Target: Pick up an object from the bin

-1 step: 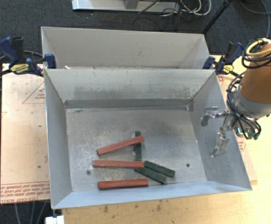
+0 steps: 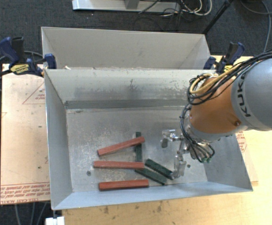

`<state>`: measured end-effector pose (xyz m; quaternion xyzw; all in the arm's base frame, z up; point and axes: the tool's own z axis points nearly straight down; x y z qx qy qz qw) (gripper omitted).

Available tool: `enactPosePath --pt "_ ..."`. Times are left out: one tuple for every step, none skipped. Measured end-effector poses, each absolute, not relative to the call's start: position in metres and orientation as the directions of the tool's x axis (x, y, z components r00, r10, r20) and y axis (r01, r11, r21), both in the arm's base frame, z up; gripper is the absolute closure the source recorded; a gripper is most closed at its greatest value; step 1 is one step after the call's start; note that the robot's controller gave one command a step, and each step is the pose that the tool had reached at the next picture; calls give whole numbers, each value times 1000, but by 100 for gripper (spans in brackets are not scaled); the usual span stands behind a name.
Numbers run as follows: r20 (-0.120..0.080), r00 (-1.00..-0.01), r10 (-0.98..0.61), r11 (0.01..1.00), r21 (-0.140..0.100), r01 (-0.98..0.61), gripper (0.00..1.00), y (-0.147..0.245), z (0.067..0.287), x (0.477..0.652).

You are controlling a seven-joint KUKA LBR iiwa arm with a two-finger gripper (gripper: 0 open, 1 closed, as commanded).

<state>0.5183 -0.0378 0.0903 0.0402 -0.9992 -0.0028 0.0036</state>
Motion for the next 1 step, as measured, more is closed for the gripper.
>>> enactPosePath --pt "1 -1000 -16 1000 4 -16 0 24 69 490"
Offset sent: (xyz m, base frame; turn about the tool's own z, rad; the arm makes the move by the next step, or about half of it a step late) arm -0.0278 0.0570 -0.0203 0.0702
